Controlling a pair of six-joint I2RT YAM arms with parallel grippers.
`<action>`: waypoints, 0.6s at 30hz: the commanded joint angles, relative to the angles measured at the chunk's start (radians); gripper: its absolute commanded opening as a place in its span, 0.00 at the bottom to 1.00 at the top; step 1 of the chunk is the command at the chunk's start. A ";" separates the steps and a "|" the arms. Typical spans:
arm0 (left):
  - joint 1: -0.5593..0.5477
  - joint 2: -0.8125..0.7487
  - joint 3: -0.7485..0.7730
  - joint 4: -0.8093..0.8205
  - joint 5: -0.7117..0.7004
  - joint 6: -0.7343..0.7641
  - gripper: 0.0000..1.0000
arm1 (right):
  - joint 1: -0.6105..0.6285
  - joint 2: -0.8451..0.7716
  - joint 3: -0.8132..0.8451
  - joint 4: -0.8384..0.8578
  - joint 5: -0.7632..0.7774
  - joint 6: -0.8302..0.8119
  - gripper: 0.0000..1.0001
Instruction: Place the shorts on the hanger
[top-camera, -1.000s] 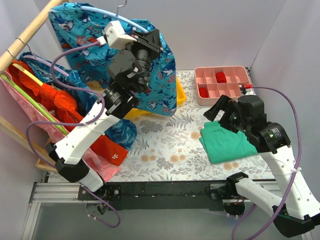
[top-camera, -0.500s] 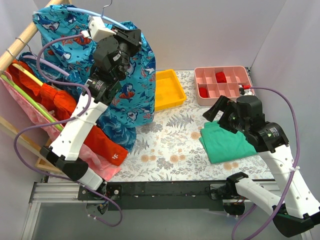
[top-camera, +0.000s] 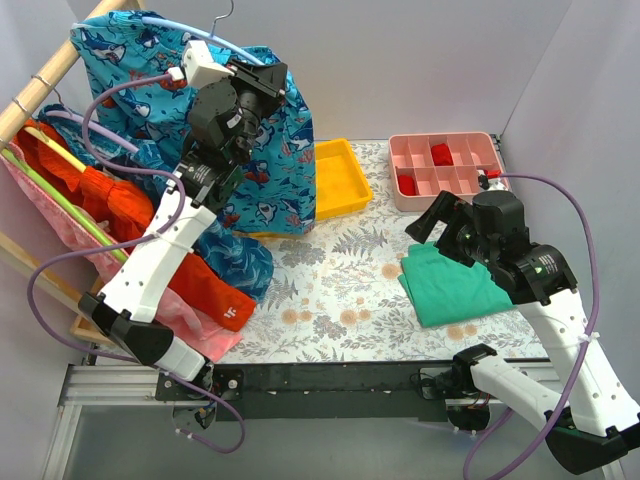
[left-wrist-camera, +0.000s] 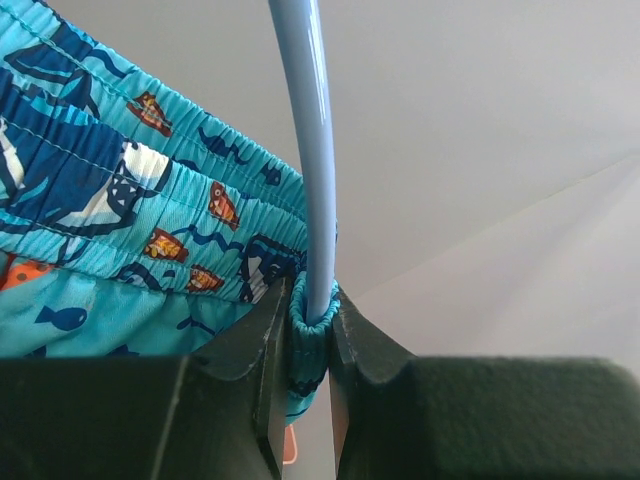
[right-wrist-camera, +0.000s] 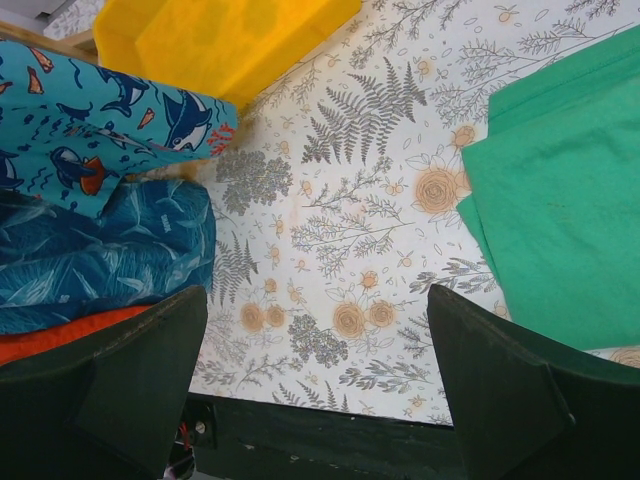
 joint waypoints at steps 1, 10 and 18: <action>-0.026 -0.048 -0.013 0.073 -0.010 -0.082 0.00 | 0.002 -0.008 -0.013 0.032 0.007 0.003 0.99; -0.111 -0.048 -0.033 0.117 -0.106 -0.038 0.00 | 0.002 -0.023 -0.027 0.031 0.019 0.002 0.99; -0.045 -0.042 0.028 0.061 -0.073 -0.047 0.00 | 0.002 -0.025 -0.036 0.028 0.020 -0.006 0.99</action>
